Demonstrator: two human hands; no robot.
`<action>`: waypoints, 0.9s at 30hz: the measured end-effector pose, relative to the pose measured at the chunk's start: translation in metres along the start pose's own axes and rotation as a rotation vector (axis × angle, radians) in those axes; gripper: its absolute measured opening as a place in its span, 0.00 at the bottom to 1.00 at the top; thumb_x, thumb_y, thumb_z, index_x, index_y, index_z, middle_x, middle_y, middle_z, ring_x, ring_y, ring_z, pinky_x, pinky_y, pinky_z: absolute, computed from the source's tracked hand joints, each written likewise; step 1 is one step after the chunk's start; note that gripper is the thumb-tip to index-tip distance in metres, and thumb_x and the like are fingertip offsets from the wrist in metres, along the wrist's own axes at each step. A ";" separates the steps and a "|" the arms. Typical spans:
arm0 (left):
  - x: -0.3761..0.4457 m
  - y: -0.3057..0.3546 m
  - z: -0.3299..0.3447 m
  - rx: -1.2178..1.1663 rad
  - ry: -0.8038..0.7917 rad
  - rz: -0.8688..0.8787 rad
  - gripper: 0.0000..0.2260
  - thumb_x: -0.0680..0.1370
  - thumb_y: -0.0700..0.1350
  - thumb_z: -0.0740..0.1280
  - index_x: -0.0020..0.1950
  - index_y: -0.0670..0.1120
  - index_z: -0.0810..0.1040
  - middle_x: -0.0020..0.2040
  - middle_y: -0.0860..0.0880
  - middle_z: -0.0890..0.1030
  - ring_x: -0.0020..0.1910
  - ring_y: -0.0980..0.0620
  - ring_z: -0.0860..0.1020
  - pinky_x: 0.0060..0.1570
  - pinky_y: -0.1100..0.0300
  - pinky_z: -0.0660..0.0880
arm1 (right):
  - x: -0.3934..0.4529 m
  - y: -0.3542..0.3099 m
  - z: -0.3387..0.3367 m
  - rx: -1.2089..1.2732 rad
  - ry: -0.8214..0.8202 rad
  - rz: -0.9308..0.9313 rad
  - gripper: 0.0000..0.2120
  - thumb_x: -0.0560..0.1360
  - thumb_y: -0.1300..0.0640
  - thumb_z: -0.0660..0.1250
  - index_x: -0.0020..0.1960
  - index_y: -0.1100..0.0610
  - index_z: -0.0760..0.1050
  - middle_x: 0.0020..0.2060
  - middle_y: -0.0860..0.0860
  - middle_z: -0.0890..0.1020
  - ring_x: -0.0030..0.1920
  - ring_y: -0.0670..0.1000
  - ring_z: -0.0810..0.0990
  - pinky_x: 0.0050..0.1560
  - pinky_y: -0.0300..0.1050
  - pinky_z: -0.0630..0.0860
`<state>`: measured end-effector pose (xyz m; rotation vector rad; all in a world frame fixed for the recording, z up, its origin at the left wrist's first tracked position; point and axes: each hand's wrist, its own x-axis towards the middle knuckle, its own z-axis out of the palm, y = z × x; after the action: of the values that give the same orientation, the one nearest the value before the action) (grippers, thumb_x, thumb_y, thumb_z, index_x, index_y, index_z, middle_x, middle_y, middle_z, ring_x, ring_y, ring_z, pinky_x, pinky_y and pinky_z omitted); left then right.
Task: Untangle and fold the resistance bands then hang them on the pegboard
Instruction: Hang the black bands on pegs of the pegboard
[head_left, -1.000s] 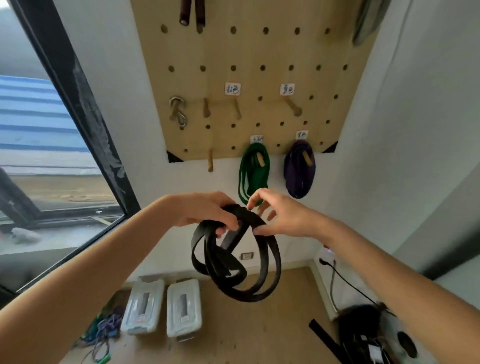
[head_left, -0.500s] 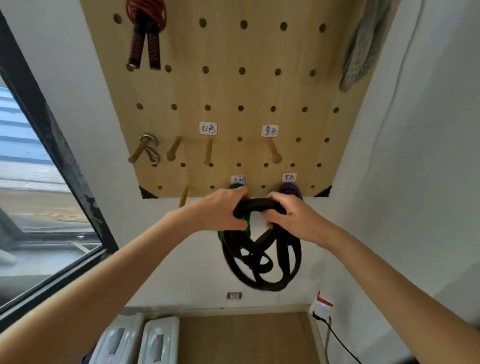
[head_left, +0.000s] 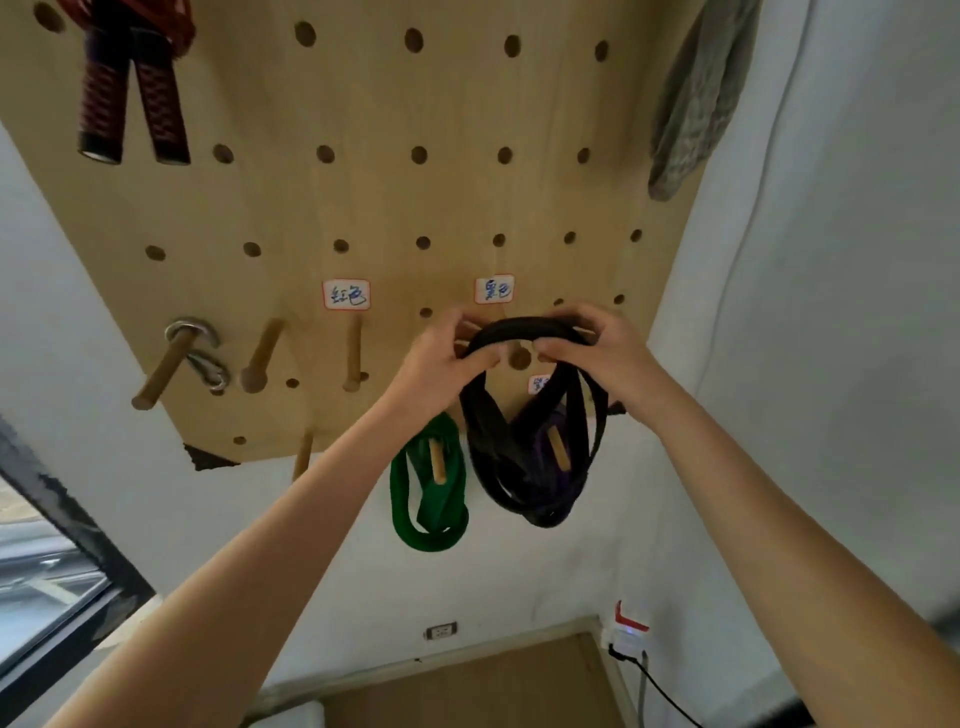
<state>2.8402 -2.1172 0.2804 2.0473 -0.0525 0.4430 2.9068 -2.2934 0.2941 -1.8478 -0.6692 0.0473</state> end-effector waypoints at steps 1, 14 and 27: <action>0.010 -0.005 0.003 0.071 0.028 -0.006 0.10 0.75 0.46 0.67 0.54 0.49 0.72 0.46 0.55 0.77 0.44 0.61 0.76 0.42 0.72 0.72 | 0.010 0.004 0.001 -0.031 0.026 0.013 0.12 0.70 0.56 0.72 0.52 0.55 0.77 0.46 0.47 0.80 0.51 0.50 0.79 0.55 0.41 0.74; 0.067 -0.051 0.015 0.112 0.211 0.045 0.14 0.71 0.46 0.73 0.53 0.42 0.76 0.46 0.53 0.78 0.45 0.58 0.76 0.41 0.80 0.68 | 0.054 0.049 0.017 0.210 0.109 0.071 0.09 0.70 0.62 0.72 0.50 0.60 0.78 0.42 0.48 0.82 0.40 0.36 0.81 0.40 0.27 0.73; 0.037 -0.068 0.060 0.317 0.443 -0.087 0.15 0.78 0.50 0.62 0.58 0.42 0.68 0.44 0.46 0.77 0.38 0.49 0.76 0.35 0.60 0.71 | 0.044 0.088 0.047 -0.013 0.212 0.039 0.21 0.74 0.58 0.69 0.65 0.57 0.71 0.58 0.52 0.77 0.56 0.49 0.76 0.56 0.39 0.74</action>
<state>2.9066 -2.1291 0.2098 2.1992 0.3956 0.8852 2.9643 -2.2523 0.2112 -1.8472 -0.4869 -0.1263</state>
